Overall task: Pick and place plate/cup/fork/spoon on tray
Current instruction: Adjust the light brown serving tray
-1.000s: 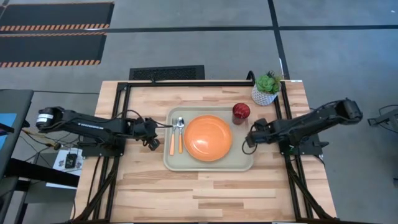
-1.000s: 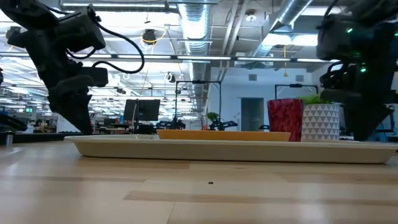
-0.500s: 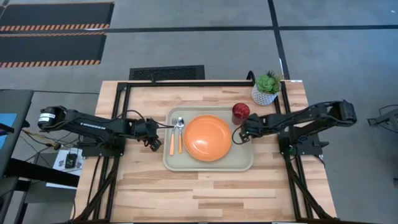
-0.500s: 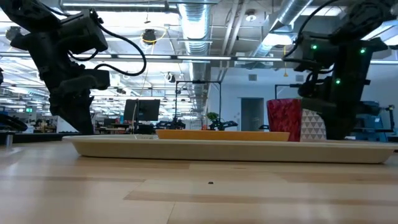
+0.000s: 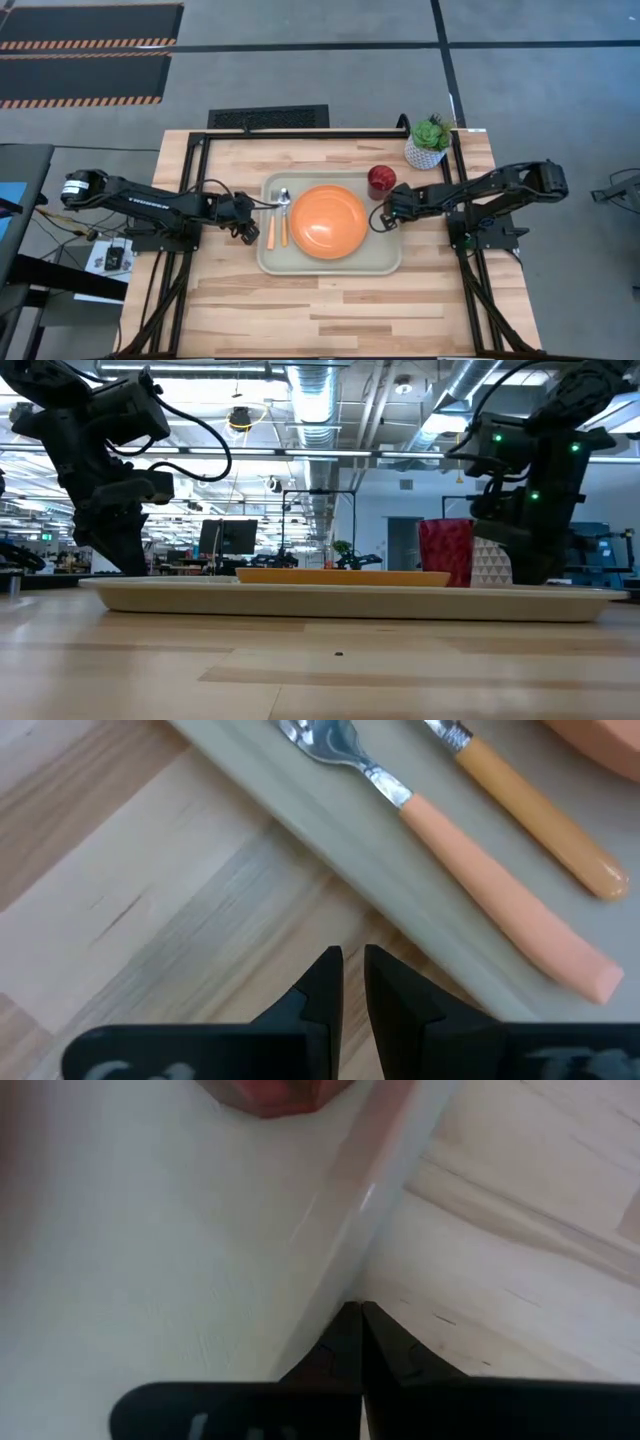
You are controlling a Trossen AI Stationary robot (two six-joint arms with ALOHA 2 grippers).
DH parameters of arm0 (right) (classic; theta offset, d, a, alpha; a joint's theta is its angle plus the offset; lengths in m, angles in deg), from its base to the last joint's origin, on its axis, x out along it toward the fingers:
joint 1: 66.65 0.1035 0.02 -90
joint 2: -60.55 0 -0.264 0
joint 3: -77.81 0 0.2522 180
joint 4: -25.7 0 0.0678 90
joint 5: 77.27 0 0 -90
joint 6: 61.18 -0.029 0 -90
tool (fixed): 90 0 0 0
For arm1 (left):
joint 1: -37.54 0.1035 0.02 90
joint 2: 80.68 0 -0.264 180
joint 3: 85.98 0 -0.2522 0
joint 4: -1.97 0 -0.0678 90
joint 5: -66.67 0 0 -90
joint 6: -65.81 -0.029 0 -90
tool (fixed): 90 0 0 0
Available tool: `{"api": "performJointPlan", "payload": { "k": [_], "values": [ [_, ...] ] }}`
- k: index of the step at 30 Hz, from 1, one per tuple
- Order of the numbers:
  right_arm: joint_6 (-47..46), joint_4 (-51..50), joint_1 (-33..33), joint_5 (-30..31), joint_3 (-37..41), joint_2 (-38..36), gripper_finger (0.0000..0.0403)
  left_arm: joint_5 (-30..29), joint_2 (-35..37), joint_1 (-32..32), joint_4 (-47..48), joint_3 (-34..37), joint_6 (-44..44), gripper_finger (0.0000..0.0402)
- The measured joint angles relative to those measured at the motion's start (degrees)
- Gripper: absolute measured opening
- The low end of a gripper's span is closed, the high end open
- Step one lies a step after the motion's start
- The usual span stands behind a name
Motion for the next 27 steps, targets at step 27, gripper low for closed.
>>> {"api": "performJointPlan", "payload": {
  "k": [27],
  "values": [
    [-1.98, 2.25, 4.08, -0.59, 0.0, -0.08, 0.001, 0.29, -0.01, -3.79, 1.4, 0.02, 4.87, 0.0031]
  ]
}}
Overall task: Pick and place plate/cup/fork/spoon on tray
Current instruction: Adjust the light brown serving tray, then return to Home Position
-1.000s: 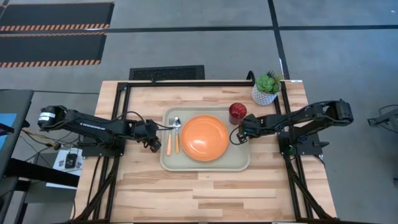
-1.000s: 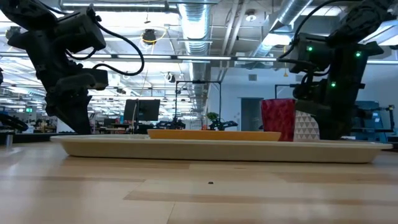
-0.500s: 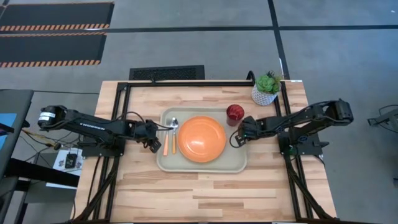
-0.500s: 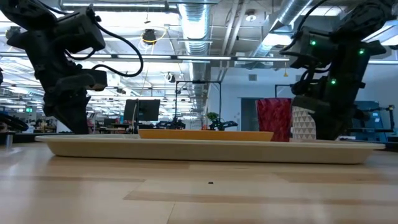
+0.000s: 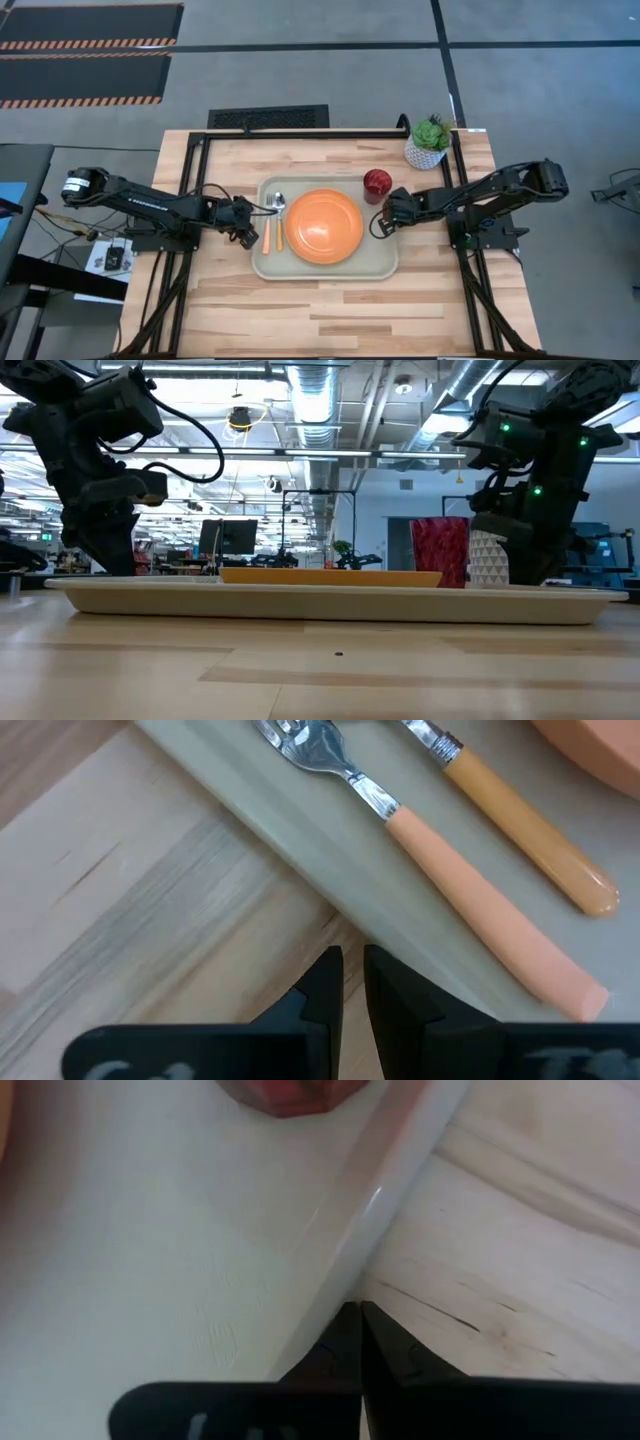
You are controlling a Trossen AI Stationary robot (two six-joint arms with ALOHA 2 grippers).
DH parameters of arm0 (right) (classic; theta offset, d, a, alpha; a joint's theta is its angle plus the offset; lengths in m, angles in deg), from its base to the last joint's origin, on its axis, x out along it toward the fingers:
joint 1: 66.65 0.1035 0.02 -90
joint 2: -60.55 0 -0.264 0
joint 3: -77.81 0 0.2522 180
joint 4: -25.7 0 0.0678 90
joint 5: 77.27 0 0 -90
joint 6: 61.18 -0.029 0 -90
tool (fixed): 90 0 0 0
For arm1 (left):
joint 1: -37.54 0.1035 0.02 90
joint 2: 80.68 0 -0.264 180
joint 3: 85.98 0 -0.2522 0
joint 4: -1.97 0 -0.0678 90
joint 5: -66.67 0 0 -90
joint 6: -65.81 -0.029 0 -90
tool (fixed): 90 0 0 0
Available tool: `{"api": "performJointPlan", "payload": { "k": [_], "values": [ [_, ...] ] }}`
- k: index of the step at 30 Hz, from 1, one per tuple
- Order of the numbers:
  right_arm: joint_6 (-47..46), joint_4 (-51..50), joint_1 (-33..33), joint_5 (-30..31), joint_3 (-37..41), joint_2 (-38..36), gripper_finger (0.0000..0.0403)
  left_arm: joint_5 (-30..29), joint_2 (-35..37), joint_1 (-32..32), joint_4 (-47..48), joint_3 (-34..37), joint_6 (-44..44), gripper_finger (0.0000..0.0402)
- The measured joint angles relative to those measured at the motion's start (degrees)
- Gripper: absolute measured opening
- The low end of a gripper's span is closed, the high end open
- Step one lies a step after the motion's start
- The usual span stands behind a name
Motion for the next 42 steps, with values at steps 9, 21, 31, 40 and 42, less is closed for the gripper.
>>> {"api": "performJointPlan", "payload": {
  "k": [9, 21, 31, 40, 42],
  "values": [
    [0.48, -2.47, 0.0, 0.02, -0.06, -0.53, 0.0011, -0.07, 0.93, 0.0, 3.54, 0.0, -0.37, 0.0031],
    [9.14, -12.03, -0.05, 0.04, -0.07, -9.16, 0.0014, -1.99, 13.34, 4.28, 7.78, -0.02, -10.72, 0.0031],
    [40.25, -1.14, 4.45, -4.91, 2.35, -21.78, 0.0008, 2.94, 22.03, 10.14, 0.11, 0.97, -24.55, 0.0005],
    [51.94, 31.85, 4.01, -13.8, 15.58, -30.28, 0.0005, 21.3, 26.2, 15.02, -32.83, 13.72, -36.39, 0.0],
    [54.35, 38.65, 3.03, -16.83, 17.76, -31.0, 0.0005, 23.07, 26.28, 16.14, -36.39, 15.35, -38.64, 0.0]
  ]
}}
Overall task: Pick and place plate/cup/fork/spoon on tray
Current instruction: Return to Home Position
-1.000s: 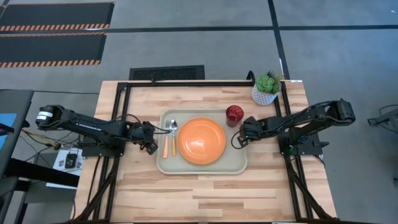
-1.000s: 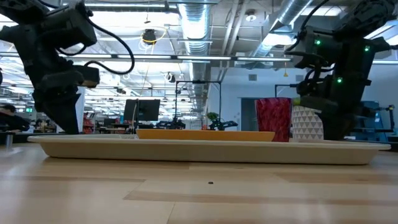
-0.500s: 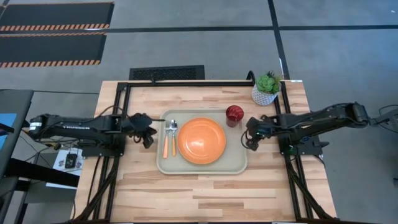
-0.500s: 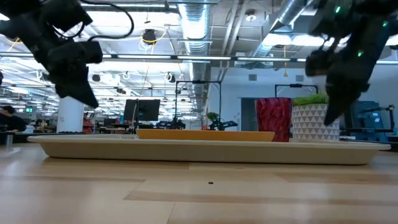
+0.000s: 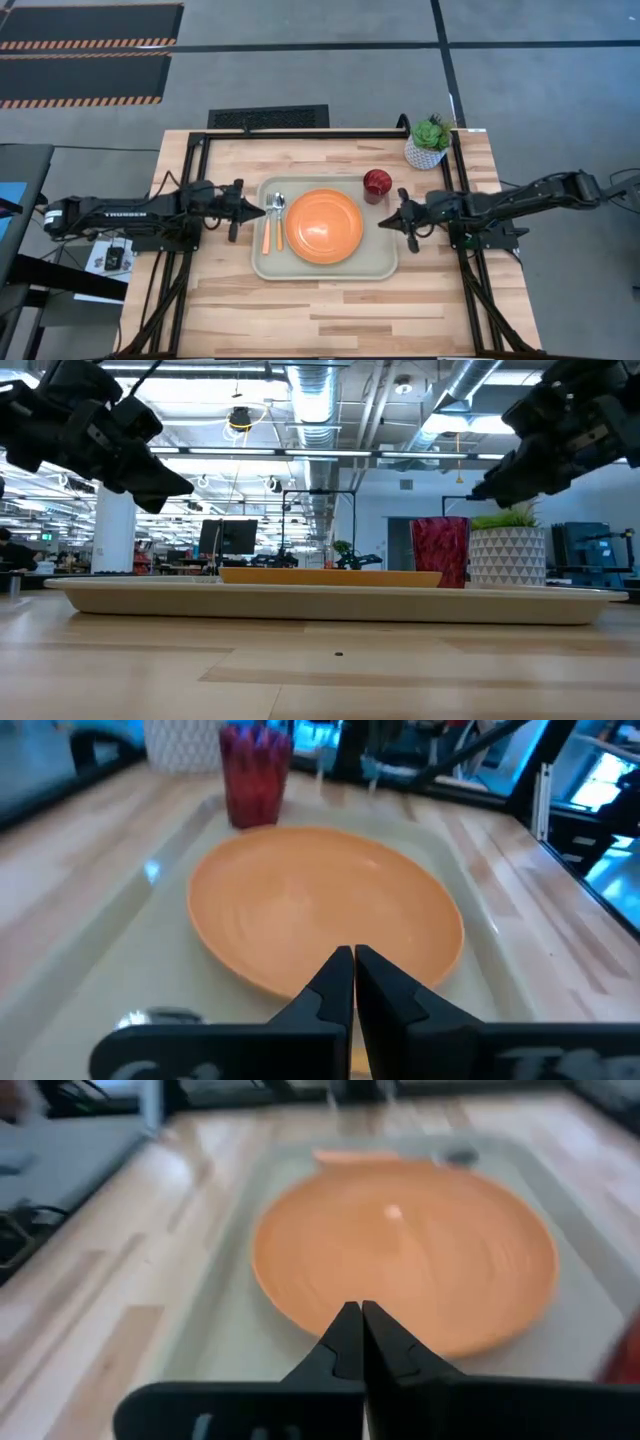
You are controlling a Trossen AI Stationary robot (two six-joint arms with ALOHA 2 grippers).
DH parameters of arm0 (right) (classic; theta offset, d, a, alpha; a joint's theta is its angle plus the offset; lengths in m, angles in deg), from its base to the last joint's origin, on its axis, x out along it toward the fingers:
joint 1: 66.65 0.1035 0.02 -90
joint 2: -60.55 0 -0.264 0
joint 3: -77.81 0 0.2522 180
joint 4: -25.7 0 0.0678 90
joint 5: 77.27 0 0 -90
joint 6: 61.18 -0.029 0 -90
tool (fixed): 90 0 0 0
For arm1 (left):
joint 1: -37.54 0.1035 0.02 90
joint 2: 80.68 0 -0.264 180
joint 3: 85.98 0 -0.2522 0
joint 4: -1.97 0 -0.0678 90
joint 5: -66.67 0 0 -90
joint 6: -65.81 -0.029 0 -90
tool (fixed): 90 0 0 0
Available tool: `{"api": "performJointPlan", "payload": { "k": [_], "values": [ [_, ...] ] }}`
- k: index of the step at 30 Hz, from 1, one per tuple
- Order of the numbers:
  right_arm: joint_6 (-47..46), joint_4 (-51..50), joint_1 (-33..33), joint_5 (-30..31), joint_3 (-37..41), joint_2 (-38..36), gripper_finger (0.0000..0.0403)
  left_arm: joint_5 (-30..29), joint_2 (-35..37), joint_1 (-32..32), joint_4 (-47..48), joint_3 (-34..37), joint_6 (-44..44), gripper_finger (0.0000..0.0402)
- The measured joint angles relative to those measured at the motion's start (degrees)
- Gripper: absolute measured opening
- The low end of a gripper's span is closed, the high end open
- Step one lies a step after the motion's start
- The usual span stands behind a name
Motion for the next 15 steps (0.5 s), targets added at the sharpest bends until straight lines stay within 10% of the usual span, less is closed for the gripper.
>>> {"api": "performJointPlan", "payload": {
  "k": [15],
  "values": [
    [8.26, 7.79, -9.66, -12.39, 3.38, -9.27, 0.0005, 5.1, 0.02, 6.42, -8.67, 3.32, -6.44, 0.0]
  ]
}}
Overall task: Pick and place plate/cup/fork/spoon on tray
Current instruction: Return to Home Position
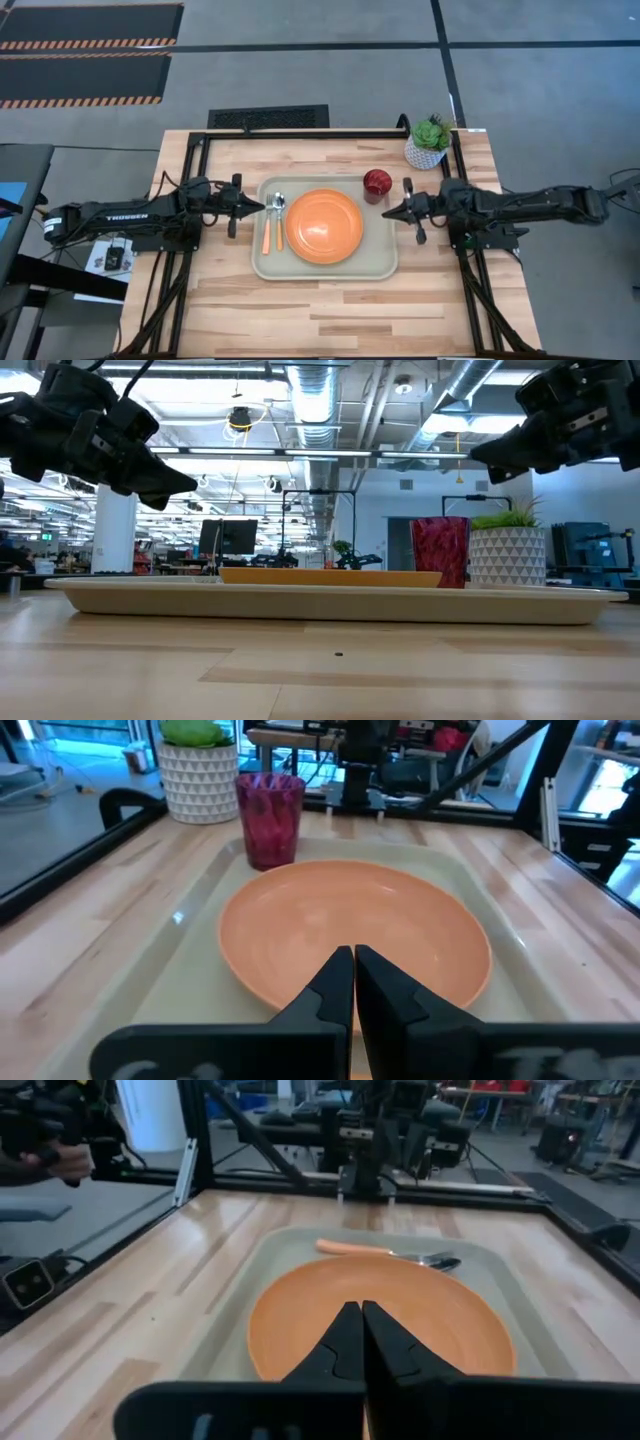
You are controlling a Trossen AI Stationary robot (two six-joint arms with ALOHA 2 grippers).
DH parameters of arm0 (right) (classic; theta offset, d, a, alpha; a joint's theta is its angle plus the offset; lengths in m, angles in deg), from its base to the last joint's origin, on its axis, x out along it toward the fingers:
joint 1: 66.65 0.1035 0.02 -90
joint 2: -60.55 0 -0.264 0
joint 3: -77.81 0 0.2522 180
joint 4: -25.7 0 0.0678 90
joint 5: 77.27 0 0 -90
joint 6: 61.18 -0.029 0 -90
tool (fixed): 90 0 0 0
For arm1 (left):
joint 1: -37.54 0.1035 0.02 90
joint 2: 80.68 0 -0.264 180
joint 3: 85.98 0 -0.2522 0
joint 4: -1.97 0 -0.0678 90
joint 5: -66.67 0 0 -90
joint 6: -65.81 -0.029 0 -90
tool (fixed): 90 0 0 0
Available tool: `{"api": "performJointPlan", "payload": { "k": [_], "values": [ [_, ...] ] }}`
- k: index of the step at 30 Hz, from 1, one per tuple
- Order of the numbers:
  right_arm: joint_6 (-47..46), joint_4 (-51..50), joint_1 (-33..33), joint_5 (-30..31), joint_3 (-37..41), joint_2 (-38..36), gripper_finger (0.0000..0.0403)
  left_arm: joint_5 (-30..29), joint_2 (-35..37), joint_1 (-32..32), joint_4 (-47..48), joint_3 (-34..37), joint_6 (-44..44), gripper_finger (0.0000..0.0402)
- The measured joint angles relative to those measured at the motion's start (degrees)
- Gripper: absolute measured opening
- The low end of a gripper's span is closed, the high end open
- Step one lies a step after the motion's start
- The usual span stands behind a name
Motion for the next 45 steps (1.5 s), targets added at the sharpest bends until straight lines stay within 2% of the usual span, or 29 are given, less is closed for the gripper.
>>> {"api": "performJointPlan", "payload": {
  "k": [5, 10, 20, 22, 27, 33, 37, 39, 45],
  "values": [
    [0.25, 1.95, -2.14, -0.43, 1.57, -2.03, 0.0005, 0.69, 0.14, 0.06, 0.04, 0.0, -0.71, 0.0],
    [-1.67, 8.79, -4.24, -1.78, 8.42, -6.44, 0.0005, 2.95, 2.65, 0.04, 0.58, 0.04, -0.7, 0.0],
    [-2.89, -3.38, -5.5, -1.56, 8.72, -17.29, 0.0004, 0.06, 9.31, 0.06, 5.5, 0.52, -1.63, 0.0],
    [-2.67, -5.7, -5.5, -1.13, 8.72, -19.28, 0.0004, -0.05, 11.21, 0.06, 3.28, 2.67, -0.34, 0.0],
    [-1.93, -10.03, -5.46, 1.6, 8.74, -24.42, 0.0004, -1.4, 16.47, 0.06, 7.04, 2.89, 1.47, 0.0],
    [0.23, -13.39, -5.71, 2.36, 8.76, -31.24, 0.0004, -3.44, 25.27, 0.06, 12.47, 2.93, 2.27, 0.0],
    [-0.45, -16.13, -6.23, 3.71, 8.78, -36.63, 0.0004, -7.25, 32.68, 0.06, 17.2, 2.95, 4.5, 0.0],
    [-0.32, -16.1, -6.13, 3.5, 8.79, -36.5, 0.0004, -8.01, 35.32, 0.05, 17.19, 2.97, 4.53, 0.0],
    [-2.64, -14.55, -5.89, 4.69, 8.81, -36.55, 0.0005, -9.06, 34.44, -0.05, 17.45, 3.04, 6.32, 0.0]
  ]
}}
